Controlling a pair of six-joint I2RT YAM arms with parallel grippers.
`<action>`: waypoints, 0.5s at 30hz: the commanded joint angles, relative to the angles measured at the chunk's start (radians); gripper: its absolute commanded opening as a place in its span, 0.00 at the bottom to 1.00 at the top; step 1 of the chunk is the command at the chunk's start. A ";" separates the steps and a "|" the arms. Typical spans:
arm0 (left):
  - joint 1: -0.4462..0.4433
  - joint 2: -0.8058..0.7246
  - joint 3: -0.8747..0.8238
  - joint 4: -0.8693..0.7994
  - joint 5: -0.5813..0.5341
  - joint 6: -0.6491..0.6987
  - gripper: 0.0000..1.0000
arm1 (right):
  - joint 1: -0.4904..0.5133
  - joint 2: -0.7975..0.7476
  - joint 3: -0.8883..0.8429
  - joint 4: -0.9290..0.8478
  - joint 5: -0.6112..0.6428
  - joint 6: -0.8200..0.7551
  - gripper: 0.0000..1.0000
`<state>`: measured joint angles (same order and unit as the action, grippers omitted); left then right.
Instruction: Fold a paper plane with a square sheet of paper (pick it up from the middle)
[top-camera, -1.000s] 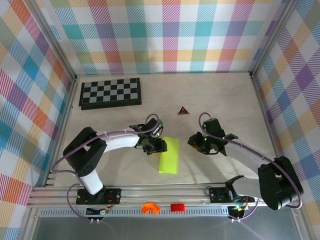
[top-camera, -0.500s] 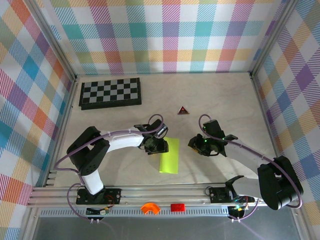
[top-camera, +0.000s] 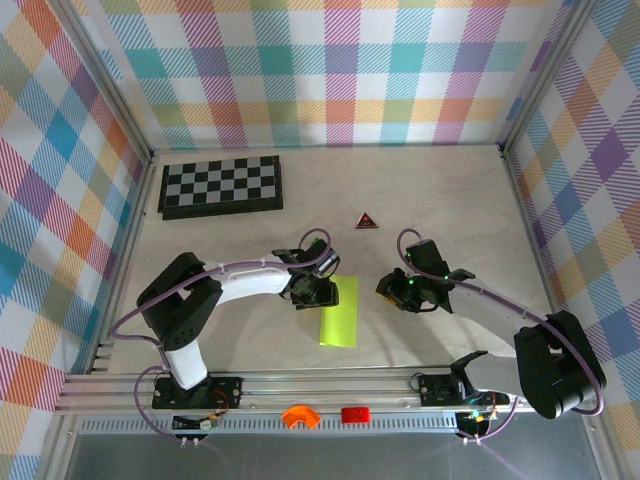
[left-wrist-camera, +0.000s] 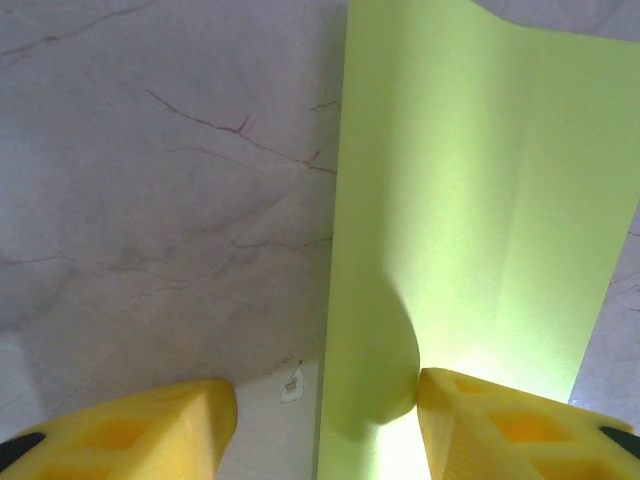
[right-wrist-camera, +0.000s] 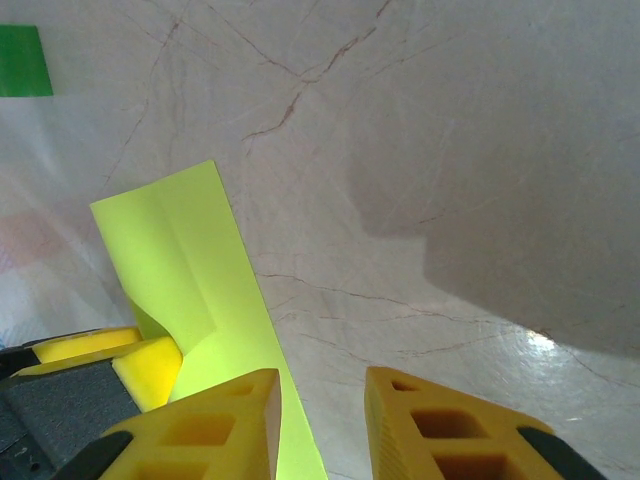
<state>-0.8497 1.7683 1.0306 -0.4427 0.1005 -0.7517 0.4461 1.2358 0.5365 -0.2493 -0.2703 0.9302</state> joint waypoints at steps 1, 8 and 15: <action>-0.003 0.099 -0.049 -0.042 -0.067 -0.005 0.55 | -0.001 0.014 0.003 -0.015 -0.013 -0.008 0.30; -0.002 0.107 -0.055 -0.031 -0.066 -0.036 0.53 | -0.001 0.019 0.001 -0.017 -0.012 -0.007 0.30; -0.002 0.111 -0.057 -0.027 -0.067 -0.029 0.54 | -0.001 0.025 0.006 -0.017 -0.012 -0.006 0.30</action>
<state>-0.8505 1.7737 1.0321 -0.4442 0.0914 -0.7776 0.4461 1.2495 0.5365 -0.2501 -0.2726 0.9302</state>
